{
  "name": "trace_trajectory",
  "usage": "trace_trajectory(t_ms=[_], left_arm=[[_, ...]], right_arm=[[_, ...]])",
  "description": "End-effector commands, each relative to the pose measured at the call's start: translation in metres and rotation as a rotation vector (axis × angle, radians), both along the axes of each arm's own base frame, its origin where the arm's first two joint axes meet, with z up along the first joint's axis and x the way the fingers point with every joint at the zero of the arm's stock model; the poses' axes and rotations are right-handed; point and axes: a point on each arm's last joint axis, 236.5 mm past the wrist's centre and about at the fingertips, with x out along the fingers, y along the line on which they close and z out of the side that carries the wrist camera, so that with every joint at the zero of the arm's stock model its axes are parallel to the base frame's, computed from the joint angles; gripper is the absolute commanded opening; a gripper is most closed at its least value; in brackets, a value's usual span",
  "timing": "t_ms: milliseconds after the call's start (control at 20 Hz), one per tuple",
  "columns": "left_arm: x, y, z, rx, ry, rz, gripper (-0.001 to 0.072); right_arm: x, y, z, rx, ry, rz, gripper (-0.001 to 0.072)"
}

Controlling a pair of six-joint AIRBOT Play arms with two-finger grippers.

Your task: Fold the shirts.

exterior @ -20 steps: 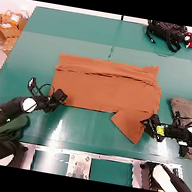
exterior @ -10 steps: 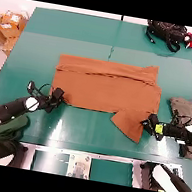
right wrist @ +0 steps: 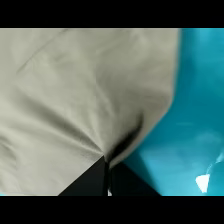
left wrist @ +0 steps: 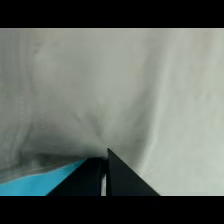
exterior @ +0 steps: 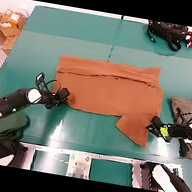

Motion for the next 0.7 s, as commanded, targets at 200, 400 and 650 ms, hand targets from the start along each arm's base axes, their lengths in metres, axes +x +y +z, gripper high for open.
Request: trace_trajectory(t_ms=[200,400,650], left_arm=[[0.007,0.019,0.046,0.250,0.008,-0.255,0.0021],[0.044,0.008,0.080,0.244,-0.137,-0.259,0.0020],[0.104,0.026,0.089,0.250,-0.165,-0.199,0.0020]], right_arm=[[0.010,-0.009,0.058,-0.079,-0.114,0.002,0.0024],[0.058,-0.003,0.095,-0.015,-0.281,-0.018,0.0025],[0.144,-0.007,0.124,-0.018,-0.384,0.029,0.0025]])
